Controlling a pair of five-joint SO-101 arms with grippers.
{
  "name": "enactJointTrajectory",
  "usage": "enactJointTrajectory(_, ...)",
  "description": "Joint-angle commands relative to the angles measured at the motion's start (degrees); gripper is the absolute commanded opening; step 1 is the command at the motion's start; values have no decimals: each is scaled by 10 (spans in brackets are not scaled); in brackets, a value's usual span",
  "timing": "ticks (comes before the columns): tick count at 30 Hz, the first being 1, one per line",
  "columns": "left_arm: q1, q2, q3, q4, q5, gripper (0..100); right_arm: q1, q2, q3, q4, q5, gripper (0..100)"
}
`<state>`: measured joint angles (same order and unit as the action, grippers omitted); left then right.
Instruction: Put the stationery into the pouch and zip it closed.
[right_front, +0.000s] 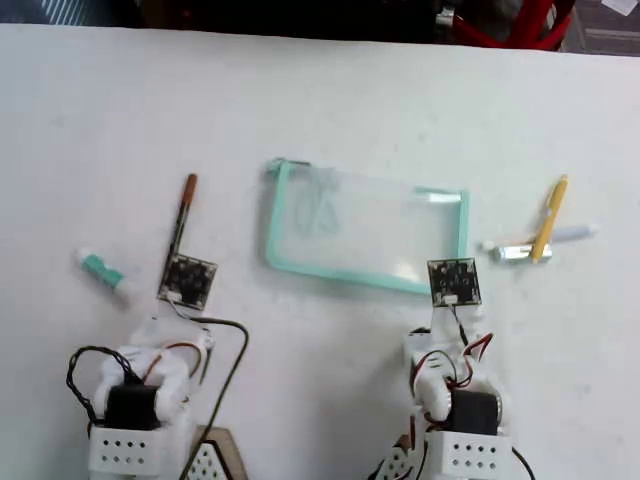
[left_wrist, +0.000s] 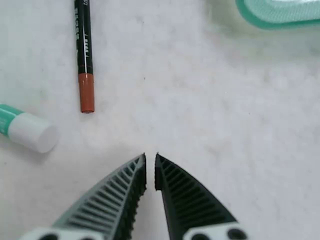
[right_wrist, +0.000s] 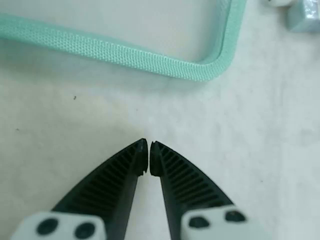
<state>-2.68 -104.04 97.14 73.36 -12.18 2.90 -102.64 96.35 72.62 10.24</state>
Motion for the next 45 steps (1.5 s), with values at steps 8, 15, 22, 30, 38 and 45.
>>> enactJointTrajectory(8,5,-4,-2,0,3,57,-8,-4,5,2,1,19)
enactJointTrajectory(15,3,-4,-19,-97,3,57,-8,-4,5,2,1,20)
enactJointTrajectory(22,4,-4,-100,-66,3,57,-8,-4,5,2,1,20)
enactJointTrajectory(30,5,-4,-100,-118,8,102,-72,-4,5,0,2,21)
enactJointTrajectory(38,-35,-4,-98,-56,92,409,-195,-5,5,0,-1,21)
enactJointTrajectory(45,-90,-5,-102,-61,92,301,-198,-4,5,2,-2,21)
